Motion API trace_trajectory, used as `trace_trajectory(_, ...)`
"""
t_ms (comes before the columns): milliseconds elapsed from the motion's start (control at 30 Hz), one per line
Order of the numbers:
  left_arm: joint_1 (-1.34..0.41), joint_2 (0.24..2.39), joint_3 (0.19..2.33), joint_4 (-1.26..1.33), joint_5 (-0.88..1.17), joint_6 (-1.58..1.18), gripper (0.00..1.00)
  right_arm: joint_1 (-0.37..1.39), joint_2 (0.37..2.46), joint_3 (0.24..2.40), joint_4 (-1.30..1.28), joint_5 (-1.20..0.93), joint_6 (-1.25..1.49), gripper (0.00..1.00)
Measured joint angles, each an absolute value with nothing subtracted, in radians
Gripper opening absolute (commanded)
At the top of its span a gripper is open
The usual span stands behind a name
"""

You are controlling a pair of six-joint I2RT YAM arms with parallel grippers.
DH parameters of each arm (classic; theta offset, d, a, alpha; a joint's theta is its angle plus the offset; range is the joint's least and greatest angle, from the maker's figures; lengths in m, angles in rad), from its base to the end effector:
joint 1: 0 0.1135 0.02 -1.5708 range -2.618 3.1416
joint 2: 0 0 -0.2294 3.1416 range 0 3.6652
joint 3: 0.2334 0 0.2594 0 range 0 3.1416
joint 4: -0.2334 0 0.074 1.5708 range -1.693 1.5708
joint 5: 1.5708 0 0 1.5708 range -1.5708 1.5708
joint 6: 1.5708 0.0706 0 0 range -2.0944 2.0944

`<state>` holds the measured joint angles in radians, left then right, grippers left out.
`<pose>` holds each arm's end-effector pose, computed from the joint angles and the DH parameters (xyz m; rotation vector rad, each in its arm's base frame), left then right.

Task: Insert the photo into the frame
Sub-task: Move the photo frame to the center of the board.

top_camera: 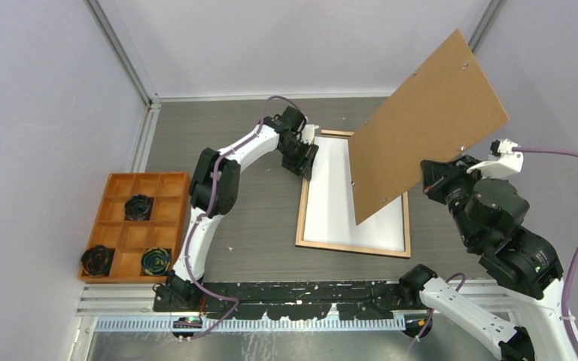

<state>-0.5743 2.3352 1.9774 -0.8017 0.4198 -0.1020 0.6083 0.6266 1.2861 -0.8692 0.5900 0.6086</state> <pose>0.3970 -0.2912 0.1200 0.7751 2.6899 -0.7556 0.1264 0.0401 0.4224 0.4204 1.7077 0.3645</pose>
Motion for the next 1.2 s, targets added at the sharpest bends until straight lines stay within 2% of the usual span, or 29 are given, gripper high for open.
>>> trace_trajectory(100,-0.58,2.348,1.984,-0.804,0.419,-0.102,0.42,0.608,0.628,1.282,-0.87,0.589,0.612,0.01)
trace_trajectory(233,-0.583,2.356,1.988,-0.804,0.403,-0.106,0.21,0.608,0.628,1.281,-0.87,0.585,0.619,0.01)
trace_trajectory(267,-0.583,2.356,1.988,-0.804,0.397,-0.113,0.19,0.608,0.628,1.281,-0.87,0.584,0.622,0.01)
trace_trajectory(633,-0.546,2.308,1.922,-0.764,0.33,-0.133,0.14,0.608,0.633,1.259,-0.868,0.552,0.636,0.01)
trace_trajectory(933,-0.387,2.212,1.78,-0.73,0.274,-0.125,0.1,0.608,0.662,1.22,-0.844,0.508,0.645,0.01)
trace_trajectory(1200,-0.252,2.09,1.596,-0.704,0.233,-0.129,0.01,0.608,0.73,1.19,-0.781,0.436,0.658,0.01)
